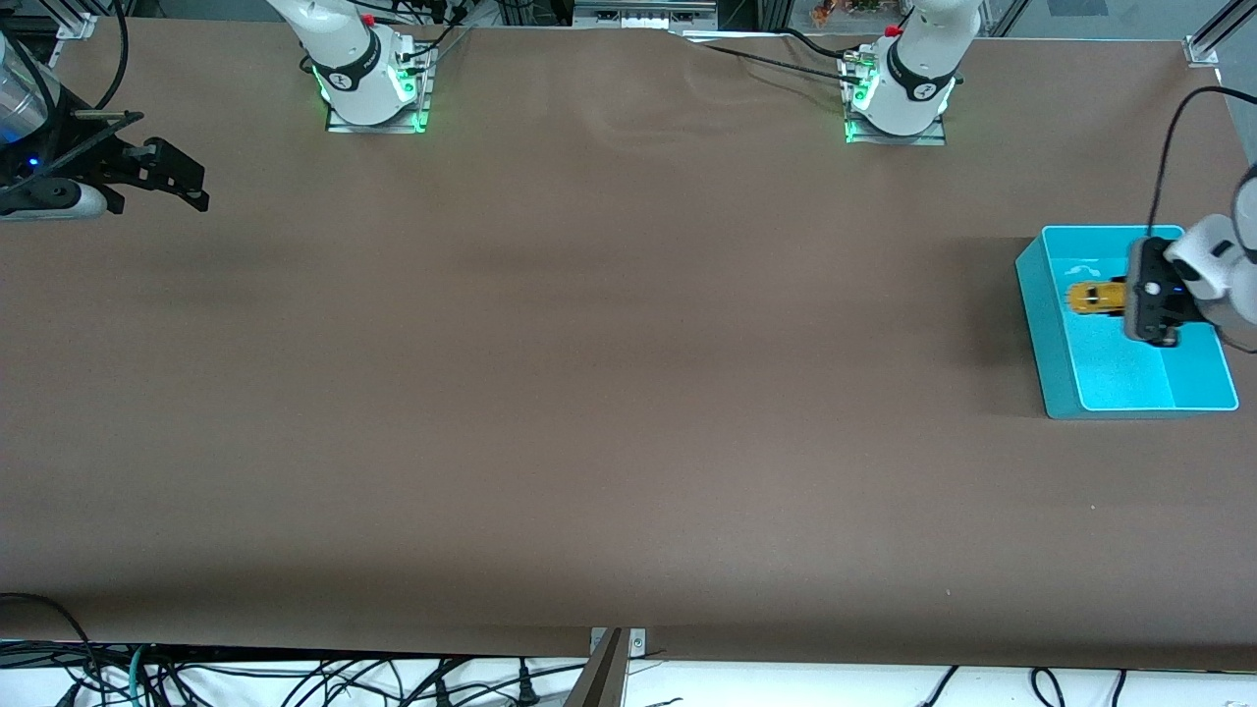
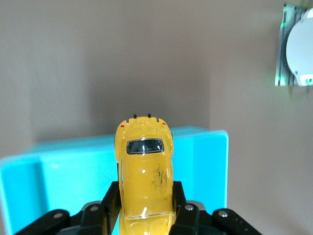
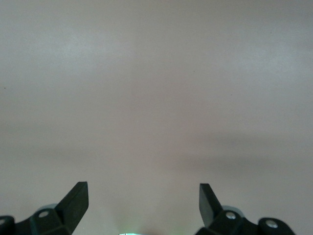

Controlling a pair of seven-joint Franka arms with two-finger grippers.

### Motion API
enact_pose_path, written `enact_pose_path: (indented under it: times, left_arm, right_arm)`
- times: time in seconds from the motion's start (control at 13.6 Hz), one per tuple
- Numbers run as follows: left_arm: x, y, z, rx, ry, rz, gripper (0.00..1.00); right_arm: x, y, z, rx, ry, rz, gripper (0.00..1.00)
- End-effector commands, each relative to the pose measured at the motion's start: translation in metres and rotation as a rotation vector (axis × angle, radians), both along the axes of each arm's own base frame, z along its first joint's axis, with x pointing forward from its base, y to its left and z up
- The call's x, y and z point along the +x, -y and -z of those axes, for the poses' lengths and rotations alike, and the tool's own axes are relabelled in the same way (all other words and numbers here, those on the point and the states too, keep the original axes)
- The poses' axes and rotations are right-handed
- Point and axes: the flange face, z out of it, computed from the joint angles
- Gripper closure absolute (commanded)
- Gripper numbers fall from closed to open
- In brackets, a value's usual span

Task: Wind and store yellow beetle car
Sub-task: 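Lift the car with the left gripper and move it into the tray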

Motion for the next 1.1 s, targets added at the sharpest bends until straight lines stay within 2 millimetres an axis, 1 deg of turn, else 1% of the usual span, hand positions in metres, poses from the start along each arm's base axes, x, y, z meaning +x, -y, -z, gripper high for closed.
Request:
enact_pose_path:
  times: [0.0, 0.15, 0.22, 0.29, 0.37, 0.44, 0.59, 0.66, 0.73, 0.88, 0.95, 1.03]
  left_arm:
    - [-0.009, -0.078, 0.071, -0.045, 0.012, -0.002, 0.73]
    - [-0.01, -0.099, 0.116, -0.086, 0.058, 0.056, 0.73]
    - [-0.019, -0.111, 0.127, -0.098, 0.052, 0.038, 0.73]
    - [-0.019, -0.111, 0.129, -0.101, 0.05, 0.039, 0.7]
    - [-0.019, -0.11, 0.129, -0.112, 0.052, 0.052, 0.36]
    - [-0.02, -0.11, 0.128, -0.127, 0.048, 0.054, 0.0]
    - [-0.02, -0.108, 0.119, -0.131, 0.037, 0.038, 0.0]
    - [-0.02, -0.103, 0.112, -0.144, 0.013, 0.018, 0.0]
    - [-0.017, -0.09, 0.091, -0.141, 0.0, 0.011, 0.0]
    - [-0.009, -0.05, 0.032, -0.087, -0.03, -0.036, 0.0]
    - [-0.003, -0.025, 0.003, -0.049, -0.033, -0.071, 0.0]
    - [0.003, -0.001, -0.02, -0.029, -0.044, -0.104, 0.0]
  right_arm:
    - [0.003, -0.001, -0.007, -0.006, 0.005, 0.012, 0.0]
    - [0.004, 0.001, -0.006, -0.004, 0.004, 0.014, 0.0]
    - [0.004, 0.001, -0.006, -0.004, 0.004, 0.014, 0.0]
    - [0.004, 0.001, -0.006, -0.004, 0.004, 0.012, 0.0]
    - [0.004, 0.001, -0.006, -0.004, 0.004, 0.012, 0.0]
    - [0.004, 0.002, -0.006, -0.003, 0.004, 0.014, 0.0]
    - [0.004, 0.002, -0.006, -0.003, 0.002, 0.014, 0.0]
    - [0.004, 0.001, -0.006, -0.004, 0.002, 0.011, 0.0]
    - [0.004, 0.002, -0.006, -0.003, 0.002, 0.012, 0.0]
    - [0.004, 0.002, -0.006, -0.003, 0.004, 0.012, 0.0]
    - [0.004, 0.001, -0.006, -0.004, 0.002, 0.011, 0.0]
    - [0.004, 0.002, -0.006, -0.003, 0.002, 0.012, 0.0]
